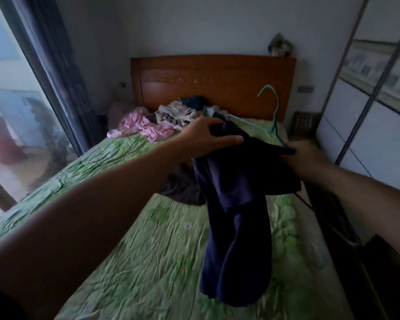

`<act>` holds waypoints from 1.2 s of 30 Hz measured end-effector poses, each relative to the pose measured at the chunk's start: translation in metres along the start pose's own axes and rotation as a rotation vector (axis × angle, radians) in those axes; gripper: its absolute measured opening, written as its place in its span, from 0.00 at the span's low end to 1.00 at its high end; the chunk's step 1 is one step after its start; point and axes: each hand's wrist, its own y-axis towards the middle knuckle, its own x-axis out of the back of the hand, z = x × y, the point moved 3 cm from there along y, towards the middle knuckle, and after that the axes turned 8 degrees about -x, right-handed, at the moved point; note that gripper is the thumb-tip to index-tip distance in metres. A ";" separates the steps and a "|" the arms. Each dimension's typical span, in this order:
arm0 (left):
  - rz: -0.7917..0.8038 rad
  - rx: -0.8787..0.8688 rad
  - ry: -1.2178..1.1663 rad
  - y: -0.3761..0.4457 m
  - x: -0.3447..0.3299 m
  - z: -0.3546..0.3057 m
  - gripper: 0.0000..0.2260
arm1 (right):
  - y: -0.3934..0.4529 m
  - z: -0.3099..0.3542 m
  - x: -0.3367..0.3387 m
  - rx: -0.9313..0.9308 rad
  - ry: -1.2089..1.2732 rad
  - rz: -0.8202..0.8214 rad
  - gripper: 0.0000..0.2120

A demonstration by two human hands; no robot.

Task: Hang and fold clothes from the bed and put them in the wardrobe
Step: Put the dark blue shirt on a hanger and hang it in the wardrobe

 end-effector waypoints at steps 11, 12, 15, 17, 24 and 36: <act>0.053 -0.083 0.369 0.020 0.028 0.013 0.05 | -0.006 0.053 0.055 -0.036 -0.037 -0.196 0.15; 0.031 -0.036 0.349 0.022 0.030 0.019 0.07 | -0.006 0.058 0.058 -0.038 0.026 -0.183 0.14; -0.109 0.112 -0.115 0.028 0.030 0.028 0.07 | -0.008 0.071 0.060 -0.108 0.322 -0.129 0.10; -0.163 0.198 -0.482 0.032 0.025 0.022 0.07 | -0.008 0.075 0.057 -0.204 0.503 -0.082 0.11; -0.426 -0.217 -0.165 0.021 0.009 -0.023 0.19 | 0.001 0.101 0.037 -0.199 0.752 0.123 0.13; -0.169 0.199 -0.714 0.035 -0.013 -0.026 0.10 | -0.026 0.054 0.000 -0.073 0.477 0.129 0.13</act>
